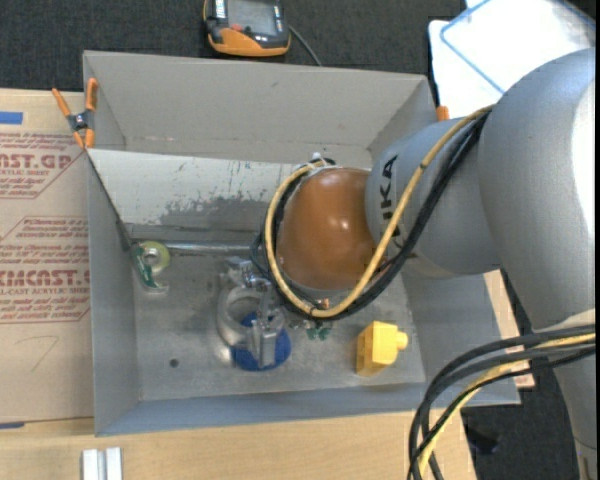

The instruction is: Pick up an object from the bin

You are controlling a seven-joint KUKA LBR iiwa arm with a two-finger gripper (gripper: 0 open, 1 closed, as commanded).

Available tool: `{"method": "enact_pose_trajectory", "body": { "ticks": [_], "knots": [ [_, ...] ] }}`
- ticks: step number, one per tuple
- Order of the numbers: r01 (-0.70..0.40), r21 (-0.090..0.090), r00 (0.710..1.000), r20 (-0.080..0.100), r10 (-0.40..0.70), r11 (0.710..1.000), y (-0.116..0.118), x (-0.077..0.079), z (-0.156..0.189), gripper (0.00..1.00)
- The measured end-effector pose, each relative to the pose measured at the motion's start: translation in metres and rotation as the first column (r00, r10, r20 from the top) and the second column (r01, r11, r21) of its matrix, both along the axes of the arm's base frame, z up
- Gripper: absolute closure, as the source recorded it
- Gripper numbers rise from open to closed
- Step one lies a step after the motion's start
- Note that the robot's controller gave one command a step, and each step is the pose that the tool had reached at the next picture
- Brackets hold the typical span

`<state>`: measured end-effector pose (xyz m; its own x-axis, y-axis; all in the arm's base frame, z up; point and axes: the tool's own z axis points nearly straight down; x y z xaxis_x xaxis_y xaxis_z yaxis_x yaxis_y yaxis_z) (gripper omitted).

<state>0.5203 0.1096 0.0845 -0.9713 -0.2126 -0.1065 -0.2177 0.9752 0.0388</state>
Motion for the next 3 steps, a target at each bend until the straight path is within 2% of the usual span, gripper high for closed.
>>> {"method": "enact_pose_trajectory", "body": {
  "ticks": [3],
  "knots": [
    [0.000, 0.000, 1.000, 0.000, 0.000, 1.000, -0.0002, -0.0001, -0.0004, 1.00]
  ]
}}
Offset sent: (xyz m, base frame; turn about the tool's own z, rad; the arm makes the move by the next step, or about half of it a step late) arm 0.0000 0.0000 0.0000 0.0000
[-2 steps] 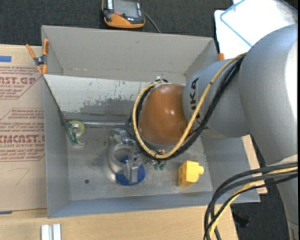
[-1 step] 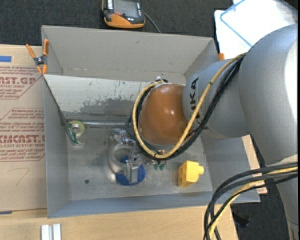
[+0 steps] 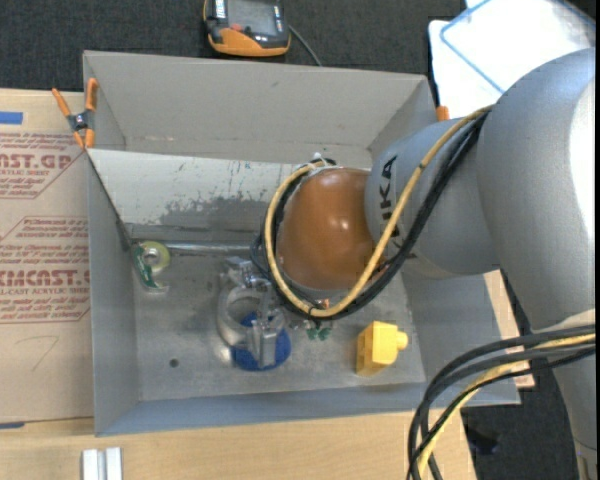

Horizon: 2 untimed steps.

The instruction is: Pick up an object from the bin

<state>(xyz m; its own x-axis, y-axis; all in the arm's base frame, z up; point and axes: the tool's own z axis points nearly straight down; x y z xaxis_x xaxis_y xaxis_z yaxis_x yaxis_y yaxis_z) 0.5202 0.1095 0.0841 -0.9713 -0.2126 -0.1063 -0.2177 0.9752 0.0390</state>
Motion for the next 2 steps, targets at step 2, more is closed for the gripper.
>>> {"method": "enact_pose_trajectory", "body": {
  "ticks": [2],
  "knots": [
    [-0.153, -0.013, 0.988, 0.012, 0.153, 0.988, 0.031, 0.008, 0.115, 1.00]
  ]
}}
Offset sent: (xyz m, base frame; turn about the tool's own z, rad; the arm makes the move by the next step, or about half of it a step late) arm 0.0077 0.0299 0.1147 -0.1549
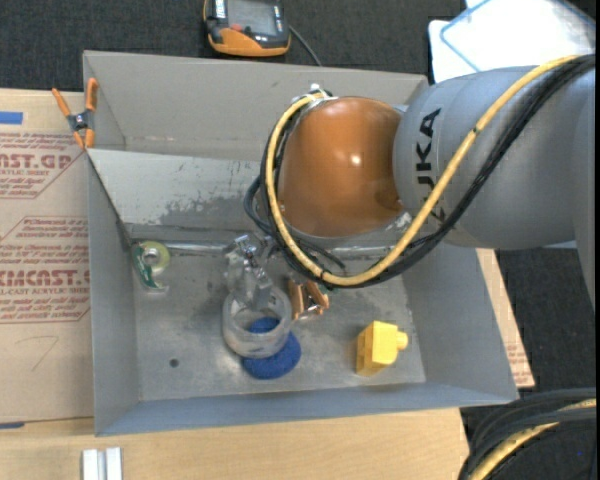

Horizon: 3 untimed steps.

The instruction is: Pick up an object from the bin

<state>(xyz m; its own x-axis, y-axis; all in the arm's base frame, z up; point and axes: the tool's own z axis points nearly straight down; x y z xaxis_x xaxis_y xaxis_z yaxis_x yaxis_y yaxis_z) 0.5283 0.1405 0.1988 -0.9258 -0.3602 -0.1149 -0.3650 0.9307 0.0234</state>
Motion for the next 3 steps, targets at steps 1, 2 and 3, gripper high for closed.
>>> {"method": "enact_pose_trajectory", "body": {
  "ticks": [1, 2, 3],
  "knots": [
    [0.000, 0.000, 1.000, 0.000, 0.000, 1.000, 0.000, 0.000, 0.000, 1.00],
    [-0.285, -0.030, 0.958, 0.014, 0.286, 0.958, -0.009, -0.028, -0.031, 1.00],
    [0.045, 0.007, 0.999, -0.001, -0.045, 0.999, -0.004, -0.023, -0.046, 1.00]
  ]
}}
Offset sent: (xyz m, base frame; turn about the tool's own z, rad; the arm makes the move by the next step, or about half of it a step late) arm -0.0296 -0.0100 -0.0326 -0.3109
